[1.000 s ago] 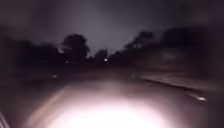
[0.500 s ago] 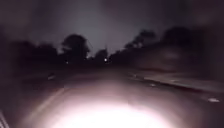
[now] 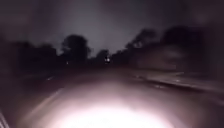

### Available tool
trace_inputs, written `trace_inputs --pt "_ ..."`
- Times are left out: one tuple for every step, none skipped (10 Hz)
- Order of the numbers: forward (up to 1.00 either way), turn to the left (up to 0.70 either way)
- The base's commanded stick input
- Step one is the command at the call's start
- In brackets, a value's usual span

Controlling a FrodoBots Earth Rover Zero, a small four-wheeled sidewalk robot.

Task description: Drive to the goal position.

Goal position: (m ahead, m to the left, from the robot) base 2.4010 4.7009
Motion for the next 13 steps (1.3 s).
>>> trace_inputs --pt "0.7 0.0" --pt "0.7 0.0" --pt "0.7 0.0" --pt "0.7 0.0" --pt "0.7 0.0" --pt "0.7 0.0" --pt "0.7 0.0" --pt "0.7 0.0" --pt "0.7 0.0" --pt "0.7 0.0" --pt "0.7 0.0" --pt "0.7 0.0" --pt "0.7 0.0"
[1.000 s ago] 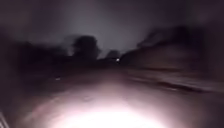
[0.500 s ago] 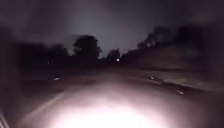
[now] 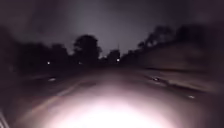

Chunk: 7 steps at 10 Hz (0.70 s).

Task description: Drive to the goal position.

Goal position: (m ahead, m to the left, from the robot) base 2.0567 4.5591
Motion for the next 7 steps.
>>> trace_inputs --pt "0.7 0.0" --pt "0.7 0.0" --pt "0.7 0.0" --pt "0.7 0.0" --pt "0.7 0.0" --pt "0.7 0.0" --pt "0.7 0.0"
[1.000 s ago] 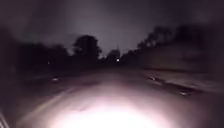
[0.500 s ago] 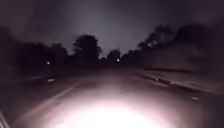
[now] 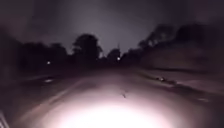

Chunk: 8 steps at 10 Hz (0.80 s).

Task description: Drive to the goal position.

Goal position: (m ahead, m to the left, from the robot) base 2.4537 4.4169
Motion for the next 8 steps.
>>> trace_inputs --pt "0.7 0.0" --pt "0.7 0.0" --pt "0.7 0.0" --pt "0.7 0.0" --pt "0.7 0.0" --pt "0.7 0.0" --pt "0.7 0.0" --pt "0.7 0.0"
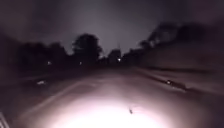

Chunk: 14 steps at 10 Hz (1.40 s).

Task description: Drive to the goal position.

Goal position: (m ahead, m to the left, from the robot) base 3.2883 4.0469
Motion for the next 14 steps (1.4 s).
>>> trace_inputs --pt "0.7 0.0" --pt "0.7 0.0" --pt "0.7 0.0" --pt "0.7 0.0" --pt "0.7 0.0" --pt "0.7 0.0" --pt "0.7 0.0" --pt "0.7 0.0" --pt "0.7 0.0" --pt "0.7 0.0" --pt "0.7 0.0" --pt "0.7 0.0" --pt "0.7 0.0" --pt "0.7 0.0"
